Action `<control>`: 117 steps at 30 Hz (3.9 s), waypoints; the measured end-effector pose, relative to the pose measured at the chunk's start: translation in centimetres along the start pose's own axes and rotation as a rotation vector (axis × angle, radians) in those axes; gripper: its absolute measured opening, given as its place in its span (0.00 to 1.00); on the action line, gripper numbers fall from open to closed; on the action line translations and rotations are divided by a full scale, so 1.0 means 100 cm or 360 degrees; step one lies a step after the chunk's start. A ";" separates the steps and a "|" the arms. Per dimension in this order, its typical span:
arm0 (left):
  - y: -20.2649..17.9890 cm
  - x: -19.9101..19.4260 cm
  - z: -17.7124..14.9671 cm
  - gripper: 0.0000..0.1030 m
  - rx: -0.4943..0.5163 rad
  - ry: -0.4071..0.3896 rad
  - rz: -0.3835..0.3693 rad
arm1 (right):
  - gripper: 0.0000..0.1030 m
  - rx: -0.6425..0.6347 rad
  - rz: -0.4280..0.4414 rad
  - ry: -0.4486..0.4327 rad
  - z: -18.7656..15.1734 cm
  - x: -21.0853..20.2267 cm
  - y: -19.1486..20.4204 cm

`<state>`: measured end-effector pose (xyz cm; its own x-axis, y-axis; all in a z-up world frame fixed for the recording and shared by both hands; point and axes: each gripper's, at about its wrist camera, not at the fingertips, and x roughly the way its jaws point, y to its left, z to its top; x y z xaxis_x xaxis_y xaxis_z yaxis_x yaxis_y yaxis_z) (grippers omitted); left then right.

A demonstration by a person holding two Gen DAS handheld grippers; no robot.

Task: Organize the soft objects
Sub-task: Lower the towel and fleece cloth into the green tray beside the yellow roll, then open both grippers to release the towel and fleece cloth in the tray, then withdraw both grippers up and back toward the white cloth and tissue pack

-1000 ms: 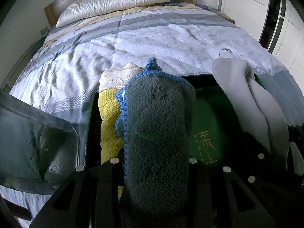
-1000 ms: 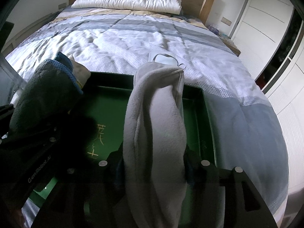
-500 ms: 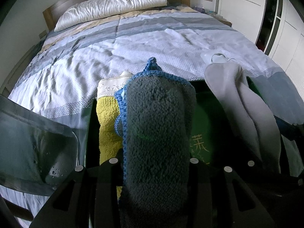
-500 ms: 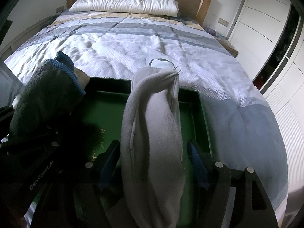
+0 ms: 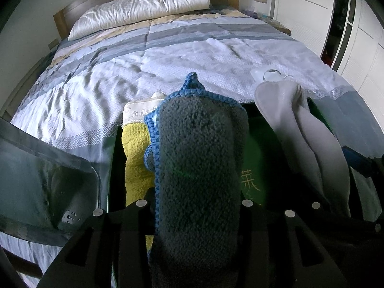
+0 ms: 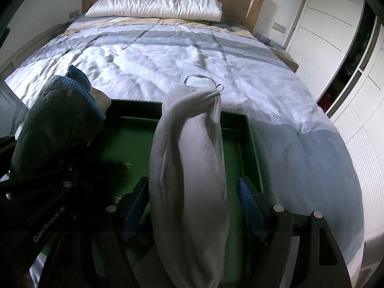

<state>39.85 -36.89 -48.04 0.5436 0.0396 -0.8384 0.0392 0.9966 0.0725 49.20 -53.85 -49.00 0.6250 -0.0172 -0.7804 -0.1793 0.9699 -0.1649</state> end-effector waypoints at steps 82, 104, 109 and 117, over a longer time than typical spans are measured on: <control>0.017 -0.089 0.008 0.65 -0.0116 -0.0288 -0.0127 | 1.00 0.0122 -0.0146 -0.0213 -0.018 -0.069 -0.004; 0.084 -0.201 -0.033 0.67 -0.0346 -0.0416 -0.0419 | 1.00 0.0199 -0.0292 -0.0230 -0.014 -0.125 0.041; 0.134 -0.225 -0.063 0.68 -0.0395 -0.0401 -0.0412 | 1.00 0.0204 -0.0303 -0.0218 -0.033 -0.153 0.072; 0.226 -0.246 -0.123 0.68 -0.0307 -0.0349 -0.0213 | 1.00 0.0271 -0.0235 -0.0180 -0.081 -0.215 0.146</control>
<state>17.05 -14.46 -32.44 0.7131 -0.0881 -0.6955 -0.0260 0.9881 -0.1518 26.96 -41.27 -39.48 0.7177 -0.1438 -0.6814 0.0449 0.9860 -0.1609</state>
